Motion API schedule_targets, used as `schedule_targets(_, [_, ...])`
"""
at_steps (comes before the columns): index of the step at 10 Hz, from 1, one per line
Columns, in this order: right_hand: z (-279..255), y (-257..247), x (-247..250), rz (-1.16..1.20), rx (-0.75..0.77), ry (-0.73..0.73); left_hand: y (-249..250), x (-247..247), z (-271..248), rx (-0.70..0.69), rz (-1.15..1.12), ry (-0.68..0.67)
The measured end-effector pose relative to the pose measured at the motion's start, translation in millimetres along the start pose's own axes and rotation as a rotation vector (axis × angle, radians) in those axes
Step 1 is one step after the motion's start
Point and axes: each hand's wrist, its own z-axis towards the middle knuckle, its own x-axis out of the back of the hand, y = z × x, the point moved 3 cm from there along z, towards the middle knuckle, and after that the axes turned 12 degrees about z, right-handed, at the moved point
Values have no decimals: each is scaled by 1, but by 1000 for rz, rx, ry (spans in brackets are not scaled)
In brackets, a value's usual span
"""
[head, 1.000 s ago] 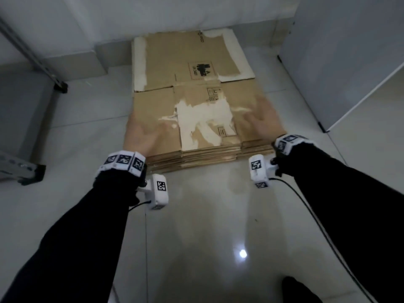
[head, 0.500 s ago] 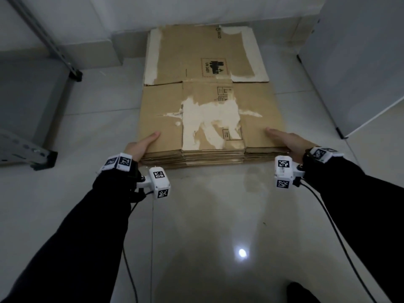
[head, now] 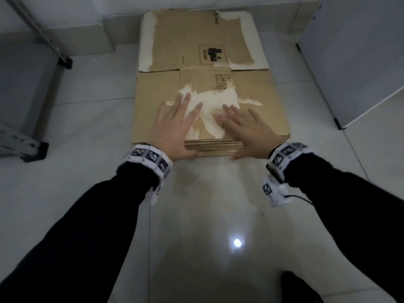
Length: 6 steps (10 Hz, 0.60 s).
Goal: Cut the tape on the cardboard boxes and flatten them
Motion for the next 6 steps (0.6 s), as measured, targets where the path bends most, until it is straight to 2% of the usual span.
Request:
schedule_targets(1, [3,-3,-17,-164,-25,61,11,-27,-7,1,167,51])
schedule_targets(2, [3,-2,-23,-161,-114,142,15,-43,-15,57,205,181])
schedule_targets(3, [1,2,-26,-109,-164,159,20,-45,-15,36,205,278])
schedule_targets(5, [3,-3,-25,-69,-220,153,28,-40,-9,59,157,243])
schedule_targets(6, [15,-4,-5,-13,-166,161,15,-15,6,-4,70,144])
